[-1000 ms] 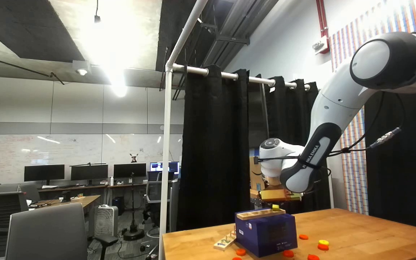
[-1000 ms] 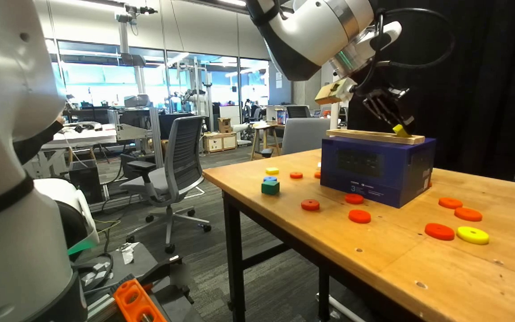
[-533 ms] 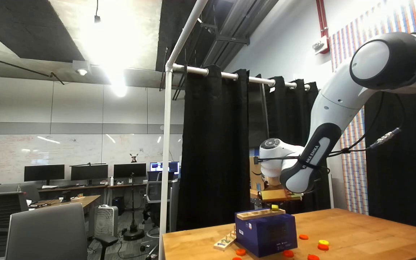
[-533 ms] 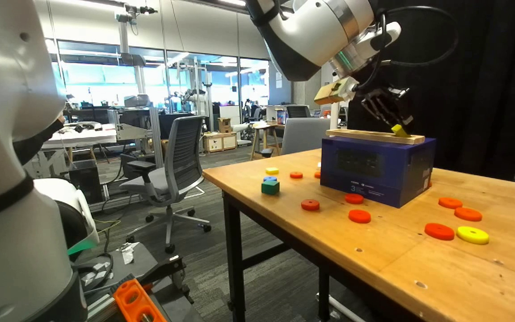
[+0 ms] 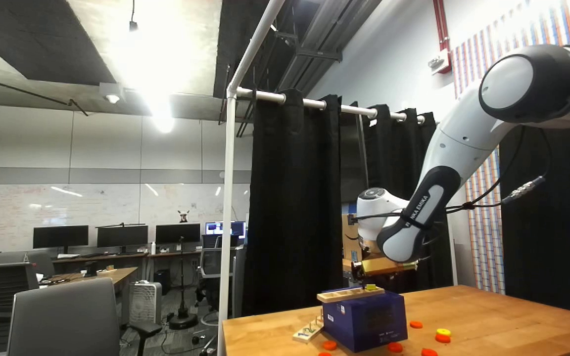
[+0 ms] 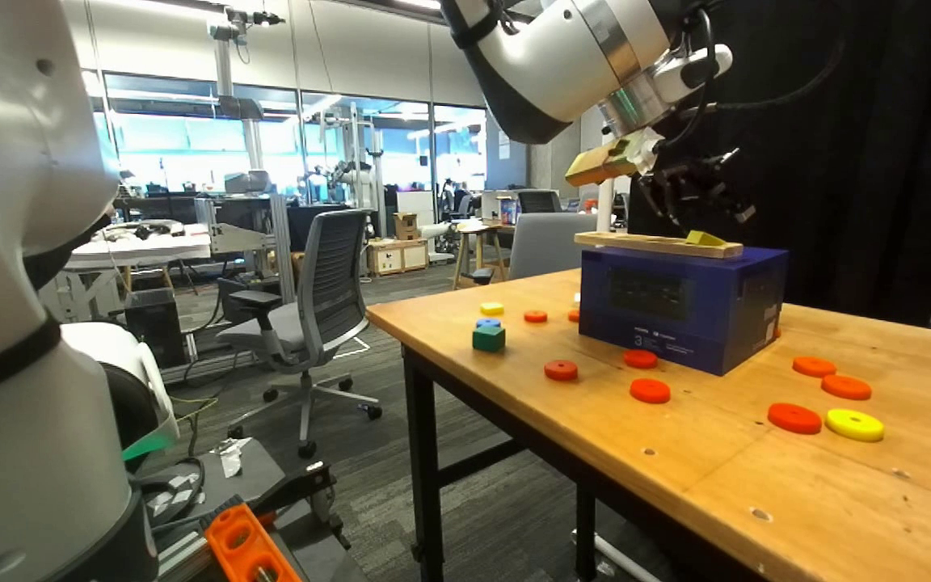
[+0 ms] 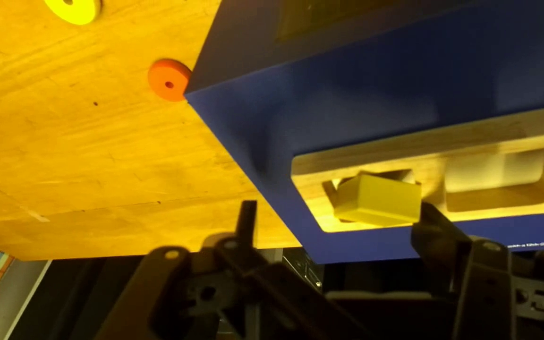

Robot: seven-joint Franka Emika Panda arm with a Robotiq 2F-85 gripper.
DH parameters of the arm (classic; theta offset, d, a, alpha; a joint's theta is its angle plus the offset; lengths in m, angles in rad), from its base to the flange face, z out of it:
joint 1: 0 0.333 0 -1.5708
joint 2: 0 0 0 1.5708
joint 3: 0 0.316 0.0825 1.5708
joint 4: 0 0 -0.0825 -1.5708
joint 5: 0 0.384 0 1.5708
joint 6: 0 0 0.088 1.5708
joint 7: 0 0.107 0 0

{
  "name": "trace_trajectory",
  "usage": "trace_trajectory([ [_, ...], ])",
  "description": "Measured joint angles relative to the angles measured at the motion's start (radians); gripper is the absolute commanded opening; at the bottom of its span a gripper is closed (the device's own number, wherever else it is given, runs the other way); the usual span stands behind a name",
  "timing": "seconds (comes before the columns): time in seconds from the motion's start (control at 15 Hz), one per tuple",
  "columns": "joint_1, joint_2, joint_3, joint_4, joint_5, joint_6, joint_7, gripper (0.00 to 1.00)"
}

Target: Pick the yellow block in the slot on the wooden object

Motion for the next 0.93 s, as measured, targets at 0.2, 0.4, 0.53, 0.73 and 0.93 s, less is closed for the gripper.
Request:
trace_trajectory([
  [0.2,0.000,0.000,0.001,-0.004,0.048,-0.001,-0.058,1.00],
  [0.4,0.000,-0.007,0.001,-0.005,0.097,-0.003,-0.104,1.00],
  [0.53,0.000,-0.021,0.001,-0.007,0.133,-0.008,-0.135,1.00],
  [0.73,0.023,-0.062,-0.023,-0.017,0.188,-0.029,-0.180,1.00],
  [0.93,0.125,-0.115,-0.117,-0.032,0.304,-0.115,-0.268,1.00],
])
